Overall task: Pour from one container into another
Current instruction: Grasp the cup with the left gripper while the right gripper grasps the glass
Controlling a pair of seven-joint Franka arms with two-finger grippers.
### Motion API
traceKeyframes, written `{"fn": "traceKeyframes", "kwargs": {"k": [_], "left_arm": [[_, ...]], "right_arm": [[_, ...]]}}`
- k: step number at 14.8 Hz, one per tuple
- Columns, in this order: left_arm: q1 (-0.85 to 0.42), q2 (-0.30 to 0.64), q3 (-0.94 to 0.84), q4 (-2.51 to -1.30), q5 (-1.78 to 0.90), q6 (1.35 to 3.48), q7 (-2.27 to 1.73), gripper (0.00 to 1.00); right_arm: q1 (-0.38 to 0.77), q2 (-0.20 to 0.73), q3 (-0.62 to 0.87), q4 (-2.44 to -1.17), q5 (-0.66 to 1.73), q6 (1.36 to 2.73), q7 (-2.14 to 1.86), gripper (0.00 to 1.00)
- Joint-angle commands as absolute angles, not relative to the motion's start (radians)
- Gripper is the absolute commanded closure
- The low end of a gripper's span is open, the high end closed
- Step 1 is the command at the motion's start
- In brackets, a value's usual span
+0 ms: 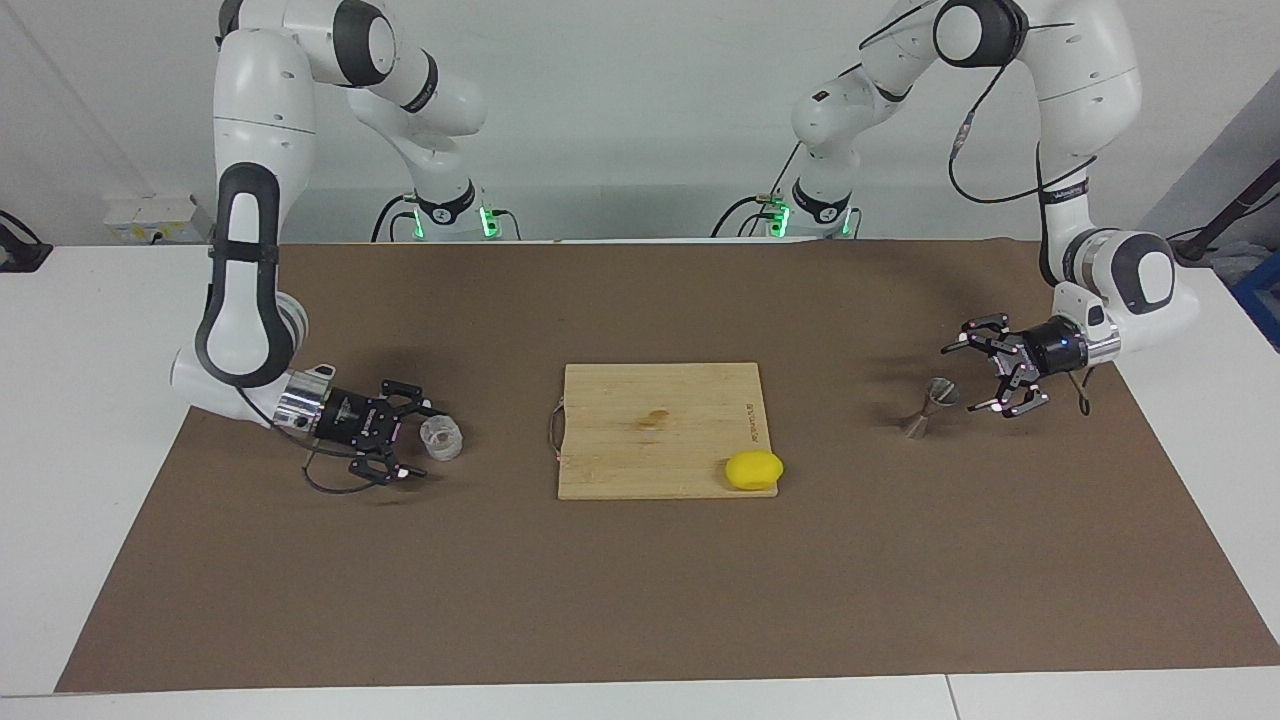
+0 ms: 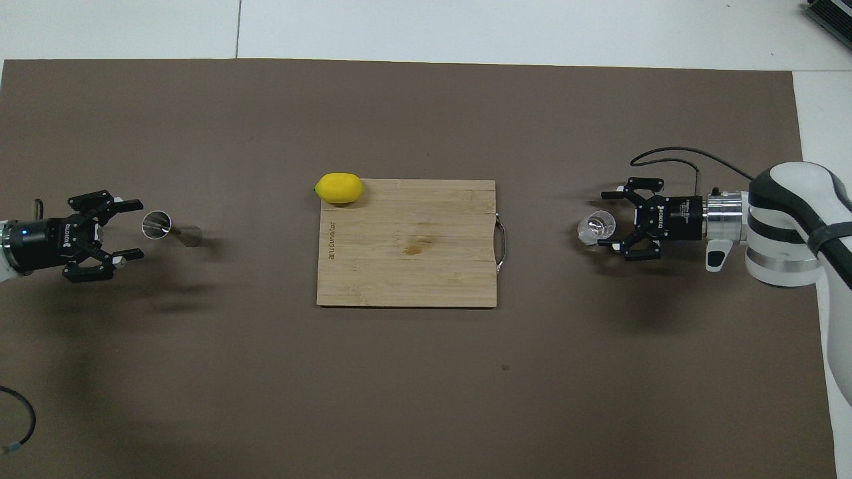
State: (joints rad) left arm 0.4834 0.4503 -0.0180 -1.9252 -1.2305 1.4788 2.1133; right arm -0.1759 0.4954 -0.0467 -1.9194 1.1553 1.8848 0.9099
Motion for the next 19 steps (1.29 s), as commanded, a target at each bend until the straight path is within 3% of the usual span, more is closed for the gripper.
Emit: {"fn": "traceKeyframes", "kwargs": {"k": [1, 7, 19], "left_arm": [[0.495, 0.511, -0.026, -1.925, -1.302, 1.430, 2.224, 0.00], [0.511, 0.543, -0.026, -1.925, -1.350, 1.405, 2.255, 0.00], [0.483, 0.545, -0.026, -1.925, -1.350, 1.396, 2.358, 0.00]], "right_arm": [[-0.181, 0.494, -0.041, -1.933, 1.184, 1.895, 0.874, 0.00], [-0.179, 0.479, -0.041, -1.990, 1.184, 1.868, 0.835, 0.00], [-0.160, 0.482, -0.041, -1.987, 1.252, 1.924, 0.879, 0.01]]}}
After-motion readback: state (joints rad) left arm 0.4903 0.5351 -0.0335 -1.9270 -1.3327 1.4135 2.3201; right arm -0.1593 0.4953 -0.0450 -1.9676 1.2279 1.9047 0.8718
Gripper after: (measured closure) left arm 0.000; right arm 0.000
